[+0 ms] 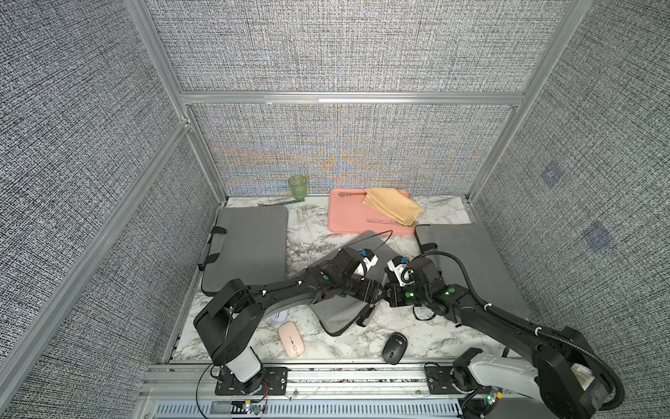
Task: Put the mouse into the laptop bag
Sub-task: Unzip the zipper on the zippered laptop bag.
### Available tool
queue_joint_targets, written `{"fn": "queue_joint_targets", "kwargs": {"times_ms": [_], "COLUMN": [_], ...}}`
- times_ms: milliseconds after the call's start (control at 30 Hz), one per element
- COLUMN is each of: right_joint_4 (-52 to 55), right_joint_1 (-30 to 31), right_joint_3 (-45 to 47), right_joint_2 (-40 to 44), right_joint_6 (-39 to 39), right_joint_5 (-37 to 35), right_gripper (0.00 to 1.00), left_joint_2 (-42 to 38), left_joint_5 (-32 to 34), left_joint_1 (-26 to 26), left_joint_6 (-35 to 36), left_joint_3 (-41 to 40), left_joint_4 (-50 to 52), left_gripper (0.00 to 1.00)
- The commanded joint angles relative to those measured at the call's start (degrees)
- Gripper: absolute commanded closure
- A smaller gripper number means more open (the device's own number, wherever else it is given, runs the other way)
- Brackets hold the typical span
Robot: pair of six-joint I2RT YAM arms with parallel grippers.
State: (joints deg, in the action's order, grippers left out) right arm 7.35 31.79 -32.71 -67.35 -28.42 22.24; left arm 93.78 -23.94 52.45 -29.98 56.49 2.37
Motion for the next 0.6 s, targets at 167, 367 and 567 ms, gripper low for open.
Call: {"fn": "queue_joint_targets", "kwargs": {"times_ms": [167, 367, 567], "right_joint_4": [-4.16, 8.02, 12.62], "right_joint_1": [-0.06, 0.02, 0.01], "right_joint_3": [-0.51, -0.18, 2.06], "right_joint_2": [-0.27, 0.05, 1.70], "right_joint_6": [0.25, 1.41, -0.30], "right_joint_5": [-1.86, -14.86, -19.39], "right_gripper": [1.00, 1.00, 1.00], "left_joint_2": [3.56, 10.20, 15.37], "left_joint_5": [1.22, -0.95, -9.28], "left_joint_1": [-0.15, -0.75, -2.10], "left_joint_6": [-0.39, -1.40, -4.31], "left_joint_3": [3.00, 8.71, 10.01], "left_joint_4": [-1.42, -4.09, -11.33], "left_gripper": [0.96, 1.00, 0.84]}}
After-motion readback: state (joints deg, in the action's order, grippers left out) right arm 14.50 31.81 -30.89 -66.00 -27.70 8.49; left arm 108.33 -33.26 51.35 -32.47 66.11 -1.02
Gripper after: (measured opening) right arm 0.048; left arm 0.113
